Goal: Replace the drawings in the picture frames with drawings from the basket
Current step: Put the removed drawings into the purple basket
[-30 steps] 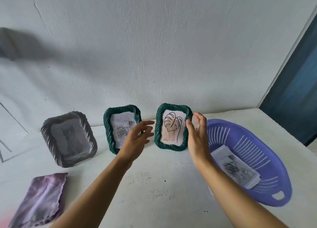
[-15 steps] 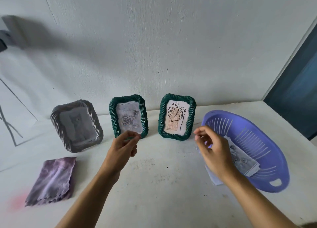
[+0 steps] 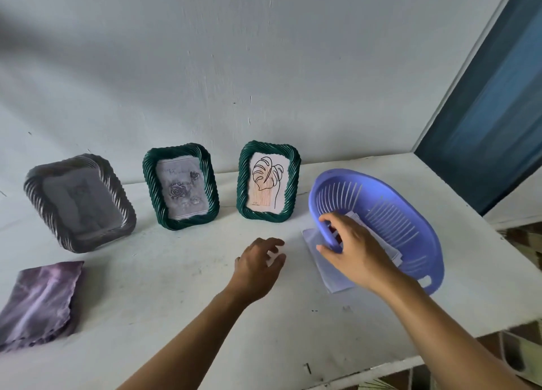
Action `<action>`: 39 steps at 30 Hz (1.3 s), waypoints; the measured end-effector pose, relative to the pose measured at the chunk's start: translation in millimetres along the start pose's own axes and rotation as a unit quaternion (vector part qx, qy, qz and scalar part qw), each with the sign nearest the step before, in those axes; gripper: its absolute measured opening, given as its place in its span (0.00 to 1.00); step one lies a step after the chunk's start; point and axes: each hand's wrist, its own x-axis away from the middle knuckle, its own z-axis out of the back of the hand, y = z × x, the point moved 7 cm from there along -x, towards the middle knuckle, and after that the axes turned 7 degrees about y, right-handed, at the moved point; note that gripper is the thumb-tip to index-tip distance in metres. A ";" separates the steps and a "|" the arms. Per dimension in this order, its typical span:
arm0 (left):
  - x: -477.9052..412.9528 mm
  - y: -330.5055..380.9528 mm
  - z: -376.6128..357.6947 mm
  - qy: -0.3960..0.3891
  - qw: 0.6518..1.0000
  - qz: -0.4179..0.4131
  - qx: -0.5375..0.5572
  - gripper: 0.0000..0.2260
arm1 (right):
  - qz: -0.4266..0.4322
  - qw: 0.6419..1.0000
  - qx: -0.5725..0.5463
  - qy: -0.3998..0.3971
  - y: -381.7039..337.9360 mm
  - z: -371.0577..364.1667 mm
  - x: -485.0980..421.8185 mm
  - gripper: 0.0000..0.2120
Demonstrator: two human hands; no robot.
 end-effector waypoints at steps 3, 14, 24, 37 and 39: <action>-19.2 4.7 -17.5 0.008 0.997 0.028 -0.077 0.19 | 0.014 0.999 0.028 -0.013 2.5 0.4 0.4 0.24; -48.2 27.9 -53.9 0.014 0.968 0.001 -0.250 0.28 | -0.003 0.995 -0.089 -0.035 15.5 6.7 -3.2 0.17; -59.4 43.5 -51.0 0.014 0.973 -0.023 -0.231 0.21 | -0.007 0.992 -0.124 -0.029 21.5 5.6 -1.8 0.17; -64.7 35.5 -60.7 -0.028 0.982 0.065 -0.178 0.12 | -0.011 0.992 -0.124 -0.029 22.2 6.8 0.4 0.18; -59.4 35.8 -60.1 0.005 0.984 0.069 -0.164 0.10 | -0.015 0.992 -0.121 -0.024 22.2 8.0 0.4 0.18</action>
